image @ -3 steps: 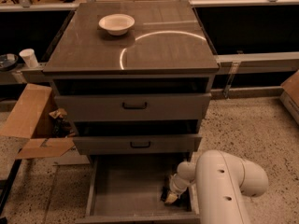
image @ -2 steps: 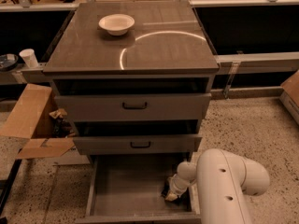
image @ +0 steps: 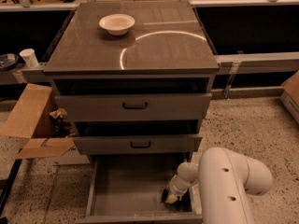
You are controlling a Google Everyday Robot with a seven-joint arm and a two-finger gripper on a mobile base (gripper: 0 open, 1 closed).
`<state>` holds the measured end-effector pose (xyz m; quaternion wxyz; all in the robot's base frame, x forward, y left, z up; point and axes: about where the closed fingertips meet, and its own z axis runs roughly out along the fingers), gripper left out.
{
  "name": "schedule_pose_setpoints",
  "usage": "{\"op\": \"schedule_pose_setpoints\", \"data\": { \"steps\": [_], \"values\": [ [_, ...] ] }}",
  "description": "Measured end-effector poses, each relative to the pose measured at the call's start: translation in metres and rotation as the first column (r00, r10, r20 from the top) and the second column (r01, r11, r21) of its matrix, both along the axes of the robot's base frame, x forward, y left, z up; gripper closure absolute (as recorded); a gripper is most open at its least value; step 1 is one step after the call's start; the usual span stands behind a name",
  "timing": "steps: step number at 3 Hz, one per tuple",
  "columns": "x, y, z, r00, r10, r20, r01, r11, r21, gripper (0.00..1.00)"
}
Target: Pick rxbar blueberry from bottom drawer and place on counter
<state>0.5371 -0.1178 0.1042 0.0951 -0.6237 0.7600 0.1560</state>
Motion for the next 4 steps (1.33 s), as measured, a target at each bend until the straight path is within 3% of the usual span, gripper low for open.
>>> {"op": "schedule_pose_setpoints", "data": {
  "steps": [1,2,3,4],
  "values": [
    [-0.006,-0.008,0.022,0.9957,0.014,0.091,-0.019,0.999,0.047,1.0],
    [-0.012,-0.02,0.066,0.9783,0.046,0.202,-0.067,0.993,0.098,1.0],
    [-0.021,-0.034,0.109,0.9499,0.078,0.303,-0.136,0.975,0.175,1.0],
    [-0.021,-0.034,0.109,0.95,0.078,0.302,-0.136,0.975,0.176,1.0]
  ]
}}
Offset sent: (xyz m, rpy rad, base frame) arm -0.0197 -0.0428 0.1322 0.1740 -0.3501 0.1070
